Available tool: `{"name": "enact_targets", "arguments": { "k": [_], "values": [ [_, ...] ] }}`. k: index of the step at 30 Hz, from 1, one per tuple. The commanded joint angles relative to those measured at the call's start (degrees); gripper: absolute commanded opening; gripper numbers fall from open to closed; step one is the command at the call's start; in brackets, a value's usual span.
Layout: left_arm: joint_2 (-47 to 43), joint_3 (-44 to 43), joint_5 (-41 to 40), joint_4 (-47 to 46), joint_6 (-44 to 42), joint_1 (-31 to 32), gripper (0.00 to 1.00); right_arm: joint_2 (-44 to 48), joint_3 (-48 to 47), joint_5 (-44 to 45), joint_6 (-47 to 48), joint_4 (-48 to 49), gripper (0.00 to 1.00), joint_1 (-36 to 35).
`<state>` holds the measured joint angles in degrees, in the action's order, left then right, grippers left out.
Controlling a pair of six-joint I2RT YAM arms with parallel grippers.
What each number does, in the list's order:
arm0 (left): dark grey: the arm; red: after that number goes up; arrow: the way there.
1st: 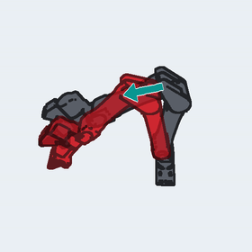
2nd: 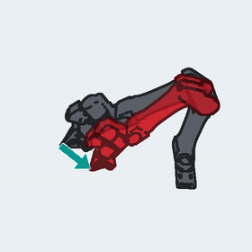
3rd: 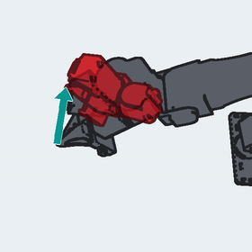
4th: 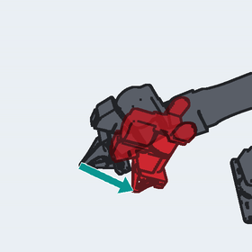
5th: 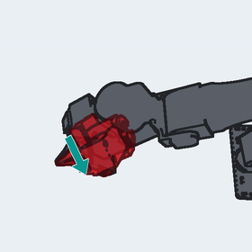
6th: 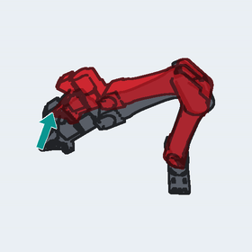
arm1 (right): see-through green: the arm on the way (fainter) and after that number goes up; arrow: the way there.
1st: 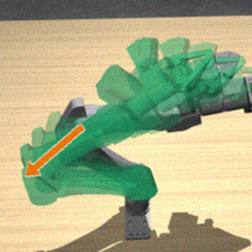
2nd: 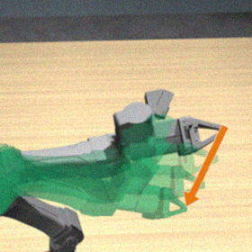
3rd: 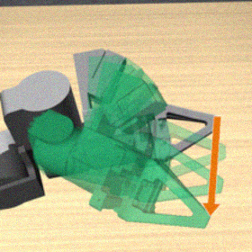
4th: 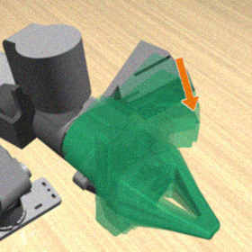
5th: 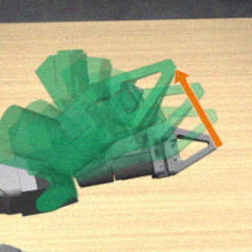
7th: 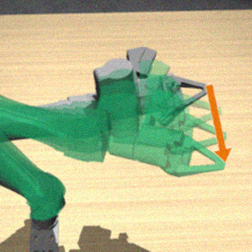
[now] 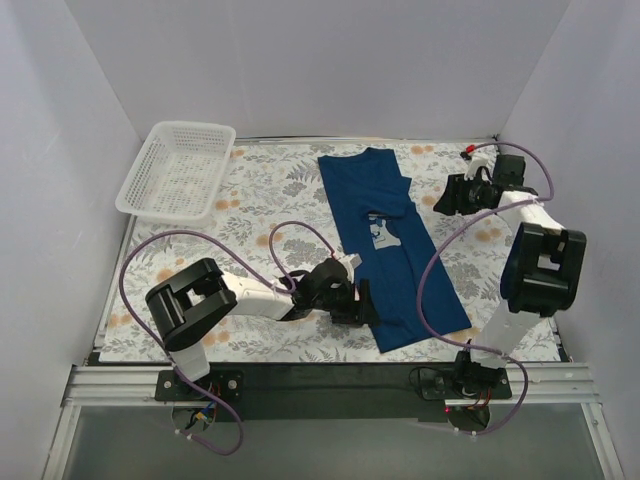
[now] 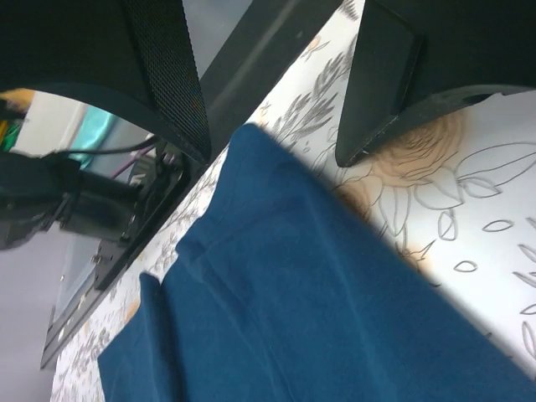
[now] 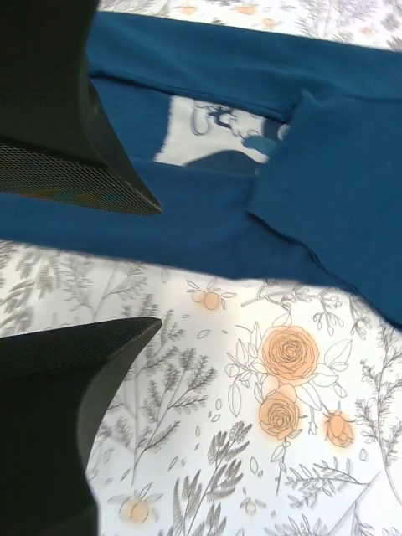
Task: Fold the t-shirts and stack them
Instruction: Fold the tshirt
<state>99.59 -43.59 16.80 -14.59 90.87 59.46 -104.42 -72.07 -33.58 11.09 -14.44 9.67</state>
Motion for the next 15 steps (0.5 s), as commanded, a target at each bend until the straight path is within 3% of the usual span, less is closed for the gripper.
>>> {"name": "enact_targets", "arguments": {
  "k": [1, 5, 8, 9, 11, 15],
  "values": [
    [3.2, -1.4, -8.6, 6.9, 6.9, 2.1, 0.57, 10.0, 6.6, -2.4, 10.0, -2.4, 0.5, 0.5],
    [5.8, -3.7, -9.8, 10.1, 8.8, 3.2, 0.52, 14.9, 10.8, -4.7, 9.6, -2.4, 0.5, 1.9],
    [7.1, -4.8, -10.2, 11.0, 9.1, 3.6, 0.34, 16.8, 11.4, -6.1, 9.6, -3.5, 0.5, 3.5],
    [7.3, -4.7, -10.6, 10.9, 9.1, 3.6, 0.15, 17.2, 11.5, -6.2, 9.9, -3.9, 0.5, 3.9],
    [6.9, -4.0, -11.1, 11.4, 8.4, 3.6, 0.0, 18.5, 12.2, -6.8, 10.4, -4.8, 0.5, 4.2],
    [2.5, -0.2, -12.1, 14.2, 7.0, 3.6, 0.0, 20.7, 13.4, -7.4, 11.7, -6.0, 0.5, 4.3]
  ]
}}
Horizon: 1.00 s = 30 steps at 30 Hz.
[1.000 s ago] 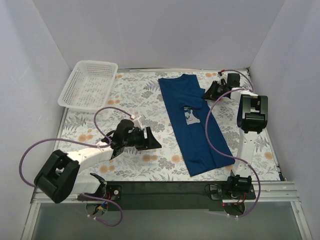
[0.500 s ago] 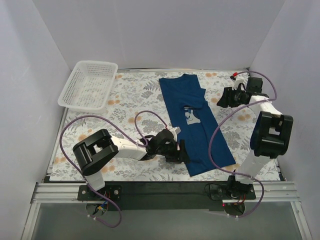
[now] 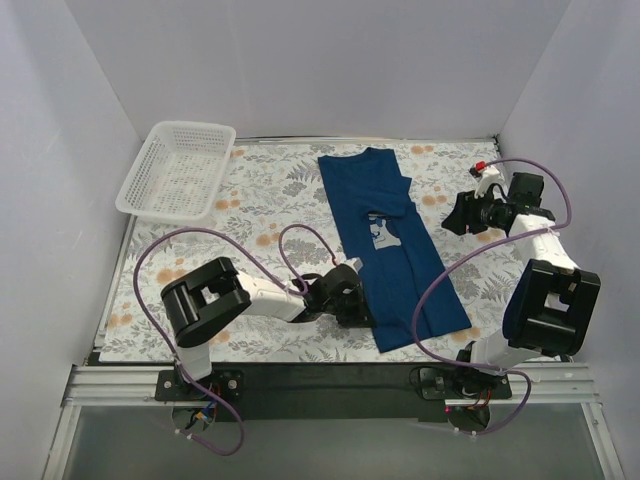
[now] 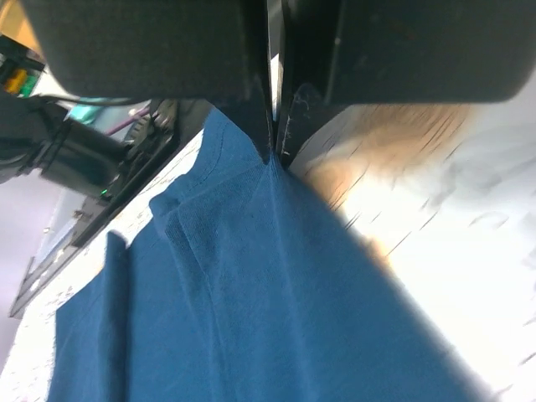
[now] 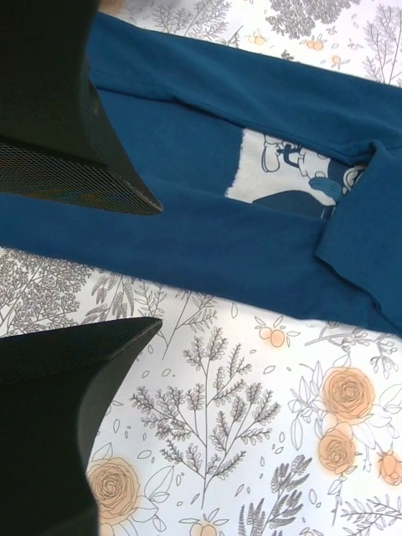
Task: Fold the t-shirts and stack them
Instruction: Fold the tshirt
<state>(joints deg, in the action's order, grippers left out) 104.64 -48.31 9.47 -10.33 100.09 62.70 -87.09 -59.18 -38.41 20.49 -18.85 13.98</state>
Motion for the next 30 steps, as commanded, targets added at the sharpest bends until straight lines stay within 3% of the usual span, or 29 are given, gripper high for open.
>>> {"name": "enact_targets", "arguments": {
  "k": [1, 9, 10, 11, 15, 18, 19, 20, 22, 23, 24, 25, 26, 27, 30],
  "values": [
    [-3.9, 5.7, -5.8, 10.1, -2.7, 0.1, 0.0, 4.0, 0.5, -2.8, 2.9, -2.1, 0.5, 0.0],
    [-18.5, 17.3, -6.2, 13.7, -5.4, -4.1, 0.0, 4.5, 1.3, -8.8, 22.8, -14.8, 0.55, -0.2],
    [-19.9, 17.6, -6.0, 13.2, -6.4, -4.3, 0.06, 4.2, 1.1, -9.0, 24.1, -16.0, 0.55, -0.2],
    [-20.6, 17.3, -5.5, 13.0, -7.3, -4.3, 0.3, 4.4, 1.2, -9.2, 25.9, -16.9, 0.56, -0.4],
    [-25.4, 14.8, -5.6, 14.5, -14.6, -4.3, 0.44, 7.2, 1.8, -8.2, 34.9, -20.9, 0.59, -1.2],
    [-33.3, 13.0, -8.0, 17.4, -23.2, -4.3, 0.46, 13.2, 5.0, -7.3, 43.2, -20.5, 0.67, -1.6],
    [-35.3, 12.5, -8.2, 17.5, -26.1, -4.3, 0.47, 17.1, 6.5, -8.9, 49.8, -20.3, 0.77, -1.7],
    [-36.9, 12.2, -8.1, 17.8, -32.8, -4.3, 0.48, 19.0, 10.4, -9.8, 52.7, -19.5, 0.98, -1.6],
    [-41.4, 11.1, -3.7, 17.4, -41.2, -4.3, 0.54, 22.8, 13.4, -13.3, 54.7, -18.9, 0.98, -1.8],
    [-42.6, 10.7, -1.9, 17.3, -49.4, -4.3, 0.54, 23.1, 14.1, -14.0, 62.3, -24.6, 0.98, -2.3],
    [-44.5, 10.6, -0.2, 17.4, -53.6, -4.3, 0.6, 22.9, 13.9, -14.1, 66.9, -29.4, 0.98, -3.4],
    [-45.4, 10.7, 1.4, 17.2, -56.8, -4.3, 0.73, 22.2, 13.5, -12.1, 72.1, -33.5, 0.96, -7.2],
    [-46.0, 11.1, 1.9, 17.2, -59.6, -4.3, 0.76, 22.1, 13.6, -11.0, 77.5, -36.5, 0.94, -9.0],
    [-46.4, 11.4, 2.6, 17.5, -66.5, -4.2, 0.78, 22.3, 14.9, -10.2, 78.8, -39.6, 0.93, -10.7],
    [-46.0, 12.5, 6.7, 19.1, -75.0, -4.2, 0.78, 24.4, 17.2, -7.9, 79.9, -39.9, 0.9, -16.0]
  ]
}}
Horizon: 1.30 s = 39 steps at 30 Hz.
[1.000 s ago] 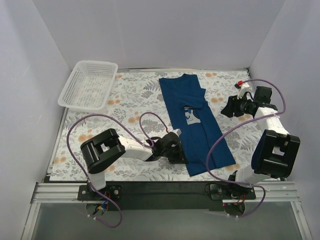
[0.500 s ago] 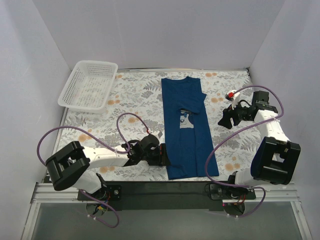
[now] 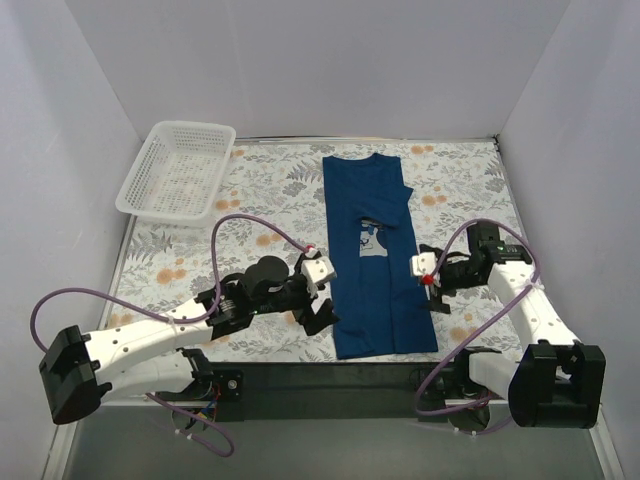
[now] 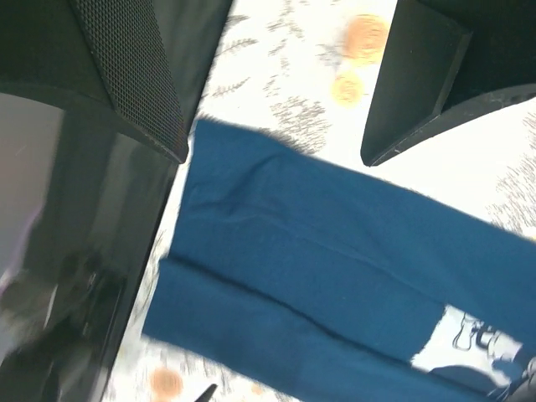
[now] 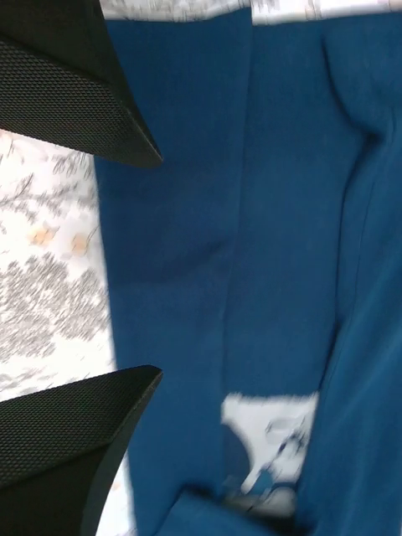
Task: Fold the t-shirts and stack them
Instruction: Fold the tshirt
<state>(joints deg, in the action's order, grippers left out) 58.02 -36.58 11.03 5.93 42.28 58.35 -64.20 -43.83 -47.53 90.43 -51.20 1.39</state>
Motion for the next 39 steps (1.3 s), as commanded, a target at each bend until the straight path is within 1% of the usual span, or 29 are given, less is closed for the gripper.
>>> {"name": "enact_targets", "arguments": {
  "k": [1, 2, 3, 4, 5, 6, 7, 8, 9, 10, 11, 12, 13, 14, 15, 16, 17, 18, 19, 21, 22, 25, 28, 32, 39],
  "values": [
    [1.7, 0.9, 5.9, 3.7, -17.8, 0.0, 0.77, 2.3, 2.9, 1.9, 9.8, -7.4, 0.89, -4.5],
    [2.5, 0.9, 7.9, 4.0, -17.8, 0.1, 0.77, 2.5, 3.0, 2.1, 9.3, -7.4, 0.89, -4.7],
    [3.1, 1.0, 8.9, 4.1, -17.5, 0.2, 0.78, 2.4, 2.9, 2.1, 6.1, -7.2, 0.88, -4.9],
    [4.2, 1.3, 9.4, 3.6, -16.5, 0.6, 0.78, 1.7, 1.8, 2.1, -0.7, -1.7, 0.86, -4.7],
    [4.6, 1.6, 9.2, 3.3, -15.7, 0.9, 0.78, 0.9, 1.1, 3.0, -9.1, 3.5, 0.78, -4.7],
    [5.0, 1.7, 7.4, 2.9, -14.9, 1.2, 0.77, -1.6, 0.1, 6.7, -28.4, 10.6, 0.75, -4.3],
    [5.1, 1.8, 6.5, 2.5, -13.4, 1.3, 0.77, -3.5, -1.3, 8.1, -36.1, 20.5, 0.74, -3.6],
    [5.1, 1.7, 5.7, 2.2, -12.4, 1.3, 0.77, -5.6, -4.6, 9.5, -43.2, 25.1, 0.73, -2.9],
    [4.7, 1.5, 2.6, 1.8, -11.2, 1.4, 0.77, -8.3, -7.3, 10.5, -50.4, 27.4, 0.71, -1.9],
    [4.2, 1.4, 1.6, 1.5, -10.2, 1.4, 0.77, -13.9, -9.7, 12.6, -61.0, 29.3, 0.69, -2.0],
    [3.0, 1.3, 0.3, 1.4, -8.2, 1.3, 0.77, -16.7, -14.5, 14.4, -66.6, 33.9, 0.69, -1.9],
    [2.3, 1.4, -0.8, 1.2, -7.3, 1.3, 0.77, -19.4, -16.7, 15.3, -70.3, 35.5, 0.68, -2.0],
    [1.5, 1.5, -3.5, 1.1, -6.2, 1.4, 0.77, -24.6, -18.5, 17.5, -73.6, 38.0, 0.68, -2.0],
    [0.7, 1.8, -4.4, 1.2, -4.8, 1.4, 0.77, -27.1, -20.5, 20.1, -82.2, 42.5, 0.68, -2.0],
    [-1.2, 2.6, -5.2, 1.2, -4.1, 1.4, 0.77, -29.7, -24.6, 22.6, -85.0, 43.7, 0.68, -2.0],
    [-2.5, 3.2, -7.6, 1.3, -3.3, 1.4, 0.77, -35.6, -27.9, 24.2, -86.9, 43.8, 0.68, -1.9],
    [-3.8, 4.0, -8.5, 1.3, -1.8, 1.4, 0.77, -38.7, -30.7, 25.1, -90.0, 43.5, 0.68, -2.0],
    [-6.2, 5.6, -9.1, 1.0, -1.5, 1.4, 0.77, -41.7, -36.4, 25.5, -92.1, 42.7, 0.66, -1.9],
    [-7.5, 6.5, -9.7, 0.7, -1.2, 1.4, 0.77, -46.9, -38.9, 24.8, -92.6, 42.1, 0.65, -2.0],
    [-9.6, 7.5, -12.1, 0.3, -0.5, 1.6, 0.77, -50.9, -44.8, 24.5, -94.6, 41.2, 0.63, -2.0],
    [-10.9, 7.6, -12.4, 0.3, -0.4, 1.6, 0.77, -53.7, -46.2, 25.2, -95.1, 41.1, 0.62, -2.1],
    [-11.9, 7.7, -13.3, 0.3, 0.0, 1.6, 0.77, -58.0, -51.3, 26.8, -96.4, 41.1, 0.62, -2.0],
    [-10.8, 7.5, -13.1, 0.4, -0.2, 1.6, 0.77, -61.8, -55.1, 26.0, -97.6, 40.4, 0.61, -2.0],
    [-8.8, 7.0, -12.4, 0.7, -0.3, 1.6, 0.77, -65.8, -57.9, 24.5, -98.7, 38.8, 0.59, -1.9],
    [-8.4, 6.7, -12.5, 1.2, -0.3, 1.5, 0.77, -67.2, -57.5, 24.4, -99.2, 37.8, 0.52, -1.9]
  ]
}}
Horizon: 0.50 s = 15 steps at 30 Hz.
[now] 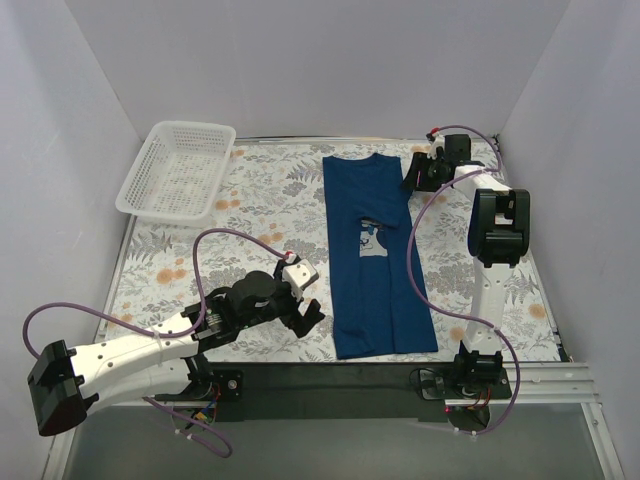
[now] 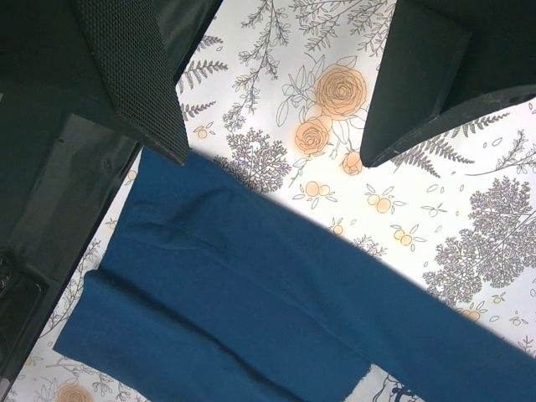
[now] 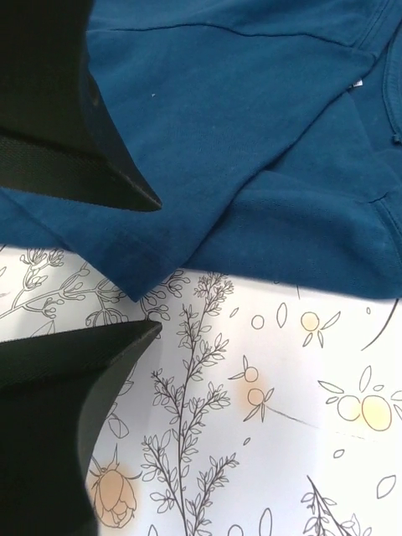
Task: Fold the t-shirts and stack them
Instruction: Fold the tshirt
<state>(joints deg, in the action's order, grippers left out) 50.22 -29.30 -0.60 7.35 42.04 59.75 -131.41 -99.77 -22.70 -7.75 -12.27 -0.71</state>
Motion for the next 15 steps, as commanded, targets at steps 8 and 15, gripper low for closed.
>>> {"name": "enact_targets", "arguments": {
  "k": [8, 15],
  "values": [
    [-1.1, -0.4, -1.4, -0.2, 0.0, 0.2, 0.77, -0.2, -1.1, -2.0, -1.5, -1.9, 0.35, 2.3],
    [-0.3, -0.5, -1.3, -0.1, 0.0, 0.2, 0.77, 1.1, -1.1, -5.2, -1.5, -1.7, 0.21, 2.4]
  ]
}}
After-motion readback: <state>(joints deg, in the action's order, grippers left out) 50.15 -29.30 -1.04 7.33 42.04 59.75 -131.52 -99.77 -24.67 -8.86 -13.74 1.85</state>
